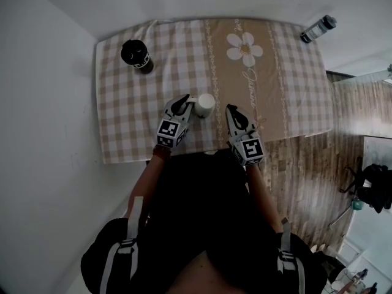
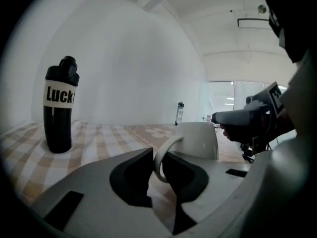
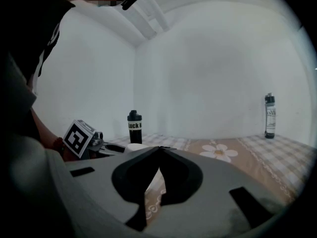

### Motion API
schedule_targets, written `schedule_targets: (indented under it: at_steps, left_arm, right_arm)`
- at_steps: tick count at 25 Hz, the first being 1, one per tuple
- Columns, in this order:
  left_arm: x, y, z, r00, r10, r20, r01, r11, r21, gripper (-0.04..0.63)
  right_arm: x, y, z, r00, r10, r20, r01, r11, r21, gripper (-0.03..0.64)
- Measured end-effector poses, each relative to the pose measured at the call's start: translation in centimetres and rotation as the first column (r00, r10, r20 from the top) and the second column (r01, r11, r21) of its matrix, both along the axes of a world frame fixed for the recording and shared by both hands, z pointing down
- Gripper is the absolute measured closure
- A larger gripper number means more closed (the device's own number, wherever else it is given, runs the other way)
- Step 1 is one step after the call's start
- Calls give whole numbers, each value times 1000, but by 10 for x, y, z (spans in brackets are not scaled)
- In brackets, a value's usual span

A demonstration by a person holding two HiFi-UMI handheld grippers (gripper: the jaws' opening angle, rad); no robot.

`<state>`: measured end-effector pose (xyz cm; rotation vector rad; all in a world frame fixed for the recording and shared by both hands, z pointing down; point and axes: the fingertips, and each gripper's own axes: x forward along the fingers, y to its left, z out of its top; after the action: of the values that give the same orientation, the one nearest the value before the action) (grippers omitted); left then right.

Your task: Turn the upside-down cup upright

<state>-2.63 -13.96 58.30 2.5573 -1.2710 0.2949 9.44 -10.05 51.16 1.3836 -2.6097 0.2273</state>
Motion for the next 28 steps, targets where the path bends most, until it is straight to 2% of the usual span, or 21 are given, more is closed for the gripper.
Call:
schedule_targets:
  at_steps: [1,2,4,6,9,12,14,18,22,26,28]
  left_arm:
    - [-1,1,-7,1000,5,-27,-4,1000,14,528]
    - [-2,2,-16,999,9,-53,-8,1000,28,528]
    - [-5,4,-33,995,22,-94,-16,998,59,531]
    - [-8,6,-50,992,46,-114,-35,994,100,531]
    - [-8,12,-74,989,100,-107,-79,981,179,531]
    - [-1,20,-96,986,152,-62,-131,958,256,532]
    - [6,25,-102,982,183,-48,-164,949,268,532]
    - [12,34,-105,975,214,-57,-191,941,278,532]
    - [18,37,-109,971,224,-83,-195,944,268,532]
    - [25,42,-107,971,237,-14,-223,931,288,532]
    - [35,48,-105,963,270,3,-260,923,284,532]
  right_arm:
    - [-2,2,-2,1000,-13,12,13,1000,11,613]
    - [-7,4,-6,999,-42,31,41,999,22,569]
    - [-22,10,-18,988,-136,74,132,990,49,425]
    - [-36,18,-25,967,-236,95,232,971,59,314]
    - [-54,28,-27,929,-360,79,357,933,49,212]
    - [-75,37,-23,891,-452,36,451,892,38,110]
    - [-85,41,-16,879,-477,3,477,879,21,103]
    - [-98,43,-10,876,-481,-38,482,876,14,103]
    - [-103,45,-6,865,-500,-49,500,866,-8,103]
    - [-108,48,-8,824,-562,-65,564,826,7,103]
    - [-104,49,-11,819,-569,-73,570,821,6,103]
